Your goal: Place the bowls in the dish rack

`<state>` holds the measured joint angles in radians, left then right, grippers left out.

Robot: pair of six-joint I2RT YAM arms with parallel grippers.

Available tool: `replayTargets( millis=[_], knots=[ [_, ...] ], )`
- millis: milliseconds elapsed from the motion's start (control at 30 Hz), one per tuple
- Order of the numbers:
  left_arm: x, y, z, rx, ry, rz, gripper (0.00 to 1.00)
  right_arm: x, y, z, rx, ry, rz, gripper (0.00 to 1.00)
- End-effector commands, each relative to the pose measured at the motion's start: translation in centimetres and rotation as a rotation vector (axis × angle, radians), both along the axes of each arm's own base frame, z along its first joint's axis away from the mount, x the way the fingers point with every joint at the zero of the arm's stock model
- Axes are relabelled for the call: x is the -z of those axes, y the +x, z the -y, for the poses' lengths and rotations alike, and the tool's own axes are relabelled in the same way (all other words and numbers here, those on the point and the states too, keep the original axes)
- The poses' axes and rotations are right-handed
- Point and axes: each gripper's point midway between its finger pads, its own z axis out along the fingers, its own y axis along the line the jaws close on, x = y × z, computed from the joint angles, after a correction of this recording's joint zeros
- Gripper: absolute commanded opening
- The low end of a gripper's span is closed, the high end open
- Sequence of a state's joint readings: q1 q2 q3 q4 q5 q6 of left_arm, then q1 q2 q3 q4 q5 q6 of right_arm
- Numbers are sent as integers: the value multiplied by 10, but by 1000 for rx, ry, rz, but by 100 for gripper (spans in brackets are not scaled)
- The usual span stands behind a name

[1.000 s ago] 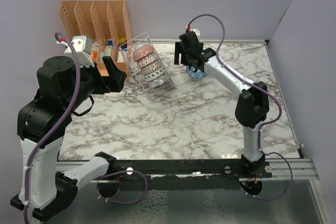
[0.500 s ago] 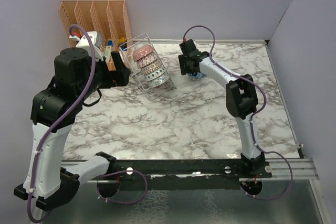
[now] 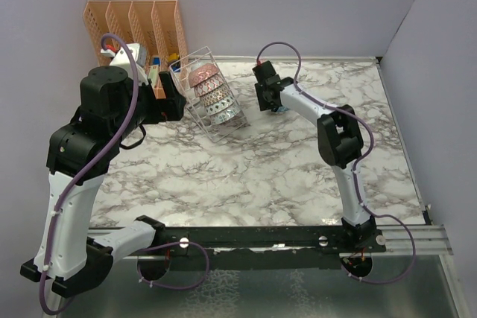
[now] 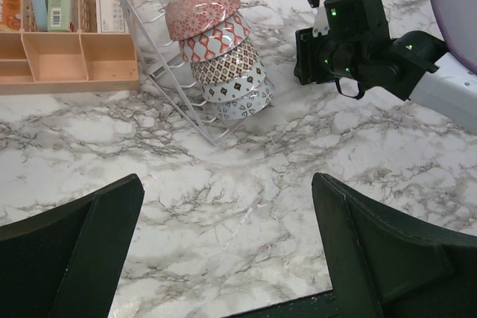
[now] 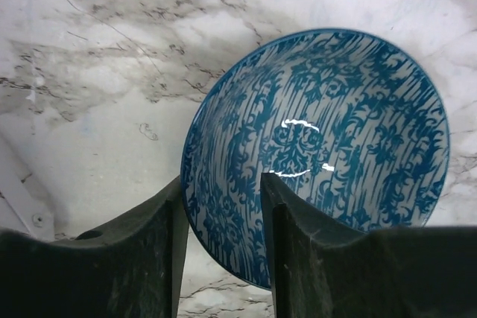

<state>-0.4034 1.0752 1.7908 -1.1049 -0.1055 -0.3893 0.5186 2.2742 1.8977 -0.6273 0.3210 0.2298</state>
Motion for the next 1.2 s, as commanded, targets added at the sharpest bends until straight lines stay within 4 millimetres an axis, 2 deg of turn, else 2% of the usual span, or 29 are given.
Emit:
replayTargets(
  millis=[0,67,133,233,300,400,467,667,800,933,1000,1167],
  knots=[
    [-4,0,-5,-16,14,27,99,20,-4,5,16,-37,-14,36],
    [-5,-1,-5,-12,15,28,99,19,-5,8,33,-38,-7,22],
    [-5,-3,-5,-8,12,26,99,10,-5,9,53,-30,7,5],
    [-8,-6,-5,-1,8,32,99,-16,-5,7,75,18,50,1],
    [-10,-8,-4,5,3,37,99,-45,-4,1,75,85,100,1],
    [-14,-11,-4,14,-3,46,99,-99,-4,-17,54,243,179,1],
    [-18,-14,-4,18,-6,56,99,-146,-9,-33,26,392,239,1],
    [-32,-23,-4,38,-25,87,99,-286,-37,-86,-112,982,422,1],
    [-39,-28,-4,53,-35,104,99,-351,-54,-108,-194,1328,491,1],
    [-43,-32,-6,58,-34,118,99,-391,-58,-131,-254,1577,551,1],
    [-44,-34,-7,56,-33,123,99,-401,-54,-142,-270,1665,572,1],
    [-46,-37,-10,51,-24,130,99,-407,-43,-167,-307,1904,576,1]
  ],
)
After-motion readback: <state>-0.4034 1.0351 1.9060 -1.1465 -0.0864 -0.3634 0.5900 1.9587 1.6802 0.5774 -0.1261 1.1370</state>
